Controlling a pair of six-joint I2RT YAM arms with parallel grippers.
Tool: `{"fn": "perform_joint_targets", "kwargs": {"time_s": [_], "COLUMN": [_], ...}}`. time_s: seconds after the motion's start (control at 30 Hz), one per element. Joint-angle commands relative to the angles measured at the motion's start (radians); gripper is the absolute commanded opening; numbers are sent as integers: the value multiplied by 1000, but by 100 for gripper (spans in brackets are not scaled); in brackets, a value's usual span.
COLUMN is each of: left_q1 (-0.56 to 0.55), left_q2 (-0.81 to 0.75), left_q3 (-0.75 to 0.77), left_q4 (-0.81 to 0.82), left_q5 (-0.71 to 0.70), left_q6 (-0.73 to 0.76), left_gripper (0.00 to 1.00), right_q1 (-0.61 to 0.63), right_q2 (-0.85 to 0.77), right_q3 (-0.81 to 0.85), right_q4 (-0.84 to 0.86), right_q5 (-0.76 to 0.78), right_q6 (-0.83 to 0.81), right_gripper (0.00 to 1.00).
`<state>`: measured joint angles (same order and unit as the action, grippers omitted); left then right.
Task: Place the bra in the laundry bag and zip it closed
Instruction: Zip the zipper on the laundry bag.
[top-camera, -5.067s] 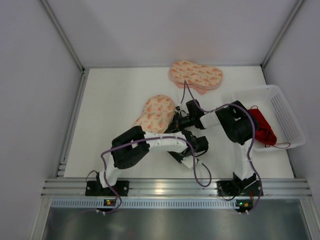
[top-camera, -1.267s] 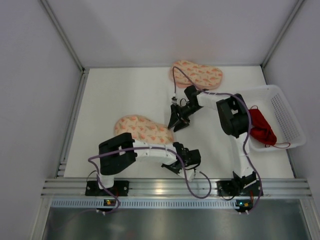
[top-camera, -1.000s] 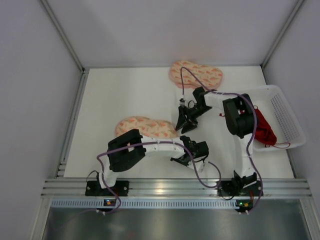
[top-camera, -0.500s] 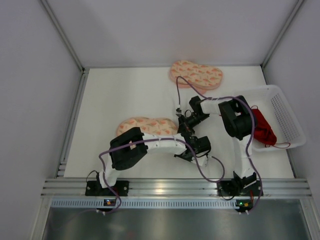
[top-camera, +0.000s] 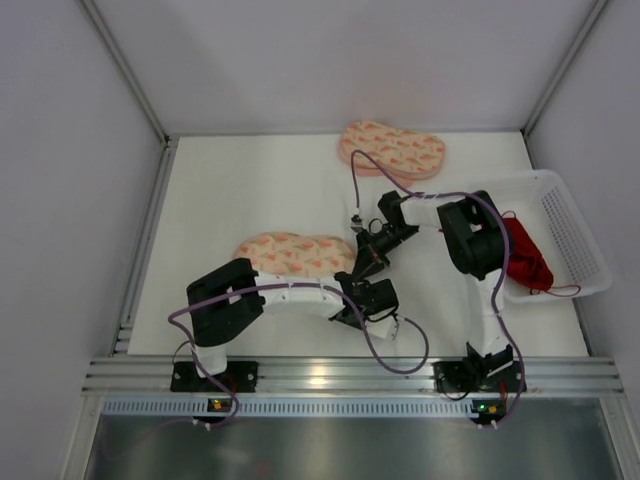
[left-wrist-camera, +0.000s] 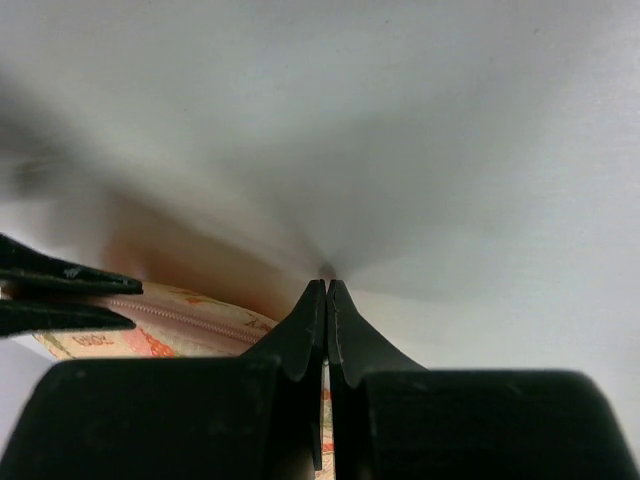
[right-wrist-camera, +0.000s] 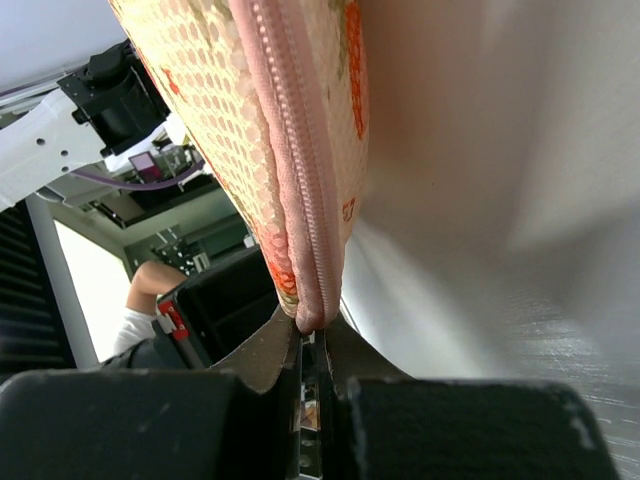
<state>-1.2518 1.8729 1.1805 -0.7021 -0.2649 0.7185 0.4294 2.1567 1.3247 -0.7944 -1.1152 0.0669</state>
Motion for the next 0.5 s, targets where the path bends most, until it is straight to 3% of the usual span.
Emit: {"fn": "perform_joint_targets", "kwargs": {"time_s": [0.0, 0.17, 0.23, 0.27, 0.47], "left_q1": [-5, -5, -5, -5, 32], "left_q2": [-76, -126, -164, -179, -326], "left_q3": [-94, -116, -90, -56, 11], "left_q4": [-96, -97, -102, -102, -82], "left_q5": [56, 64, 101, 113, 194], "left_q6": [-54, -73, -100, -111, -221], "left_gripper": [0, 0, 12, 23, 45], "right_q1": [-27, -31, -31, -31, -31], "right_q2": [9, 0, -12, -18, -81], "right_q3": [48, 53, 51, 42, -30], "right_q4": [-28, -9, 23, 40, 165], "right_q5": [38, 61, 61, 61, 95], "right_q6": [-56, -36, -16, 9, 89], "right_gripper": [0, 0, 0, 0, 0]}}
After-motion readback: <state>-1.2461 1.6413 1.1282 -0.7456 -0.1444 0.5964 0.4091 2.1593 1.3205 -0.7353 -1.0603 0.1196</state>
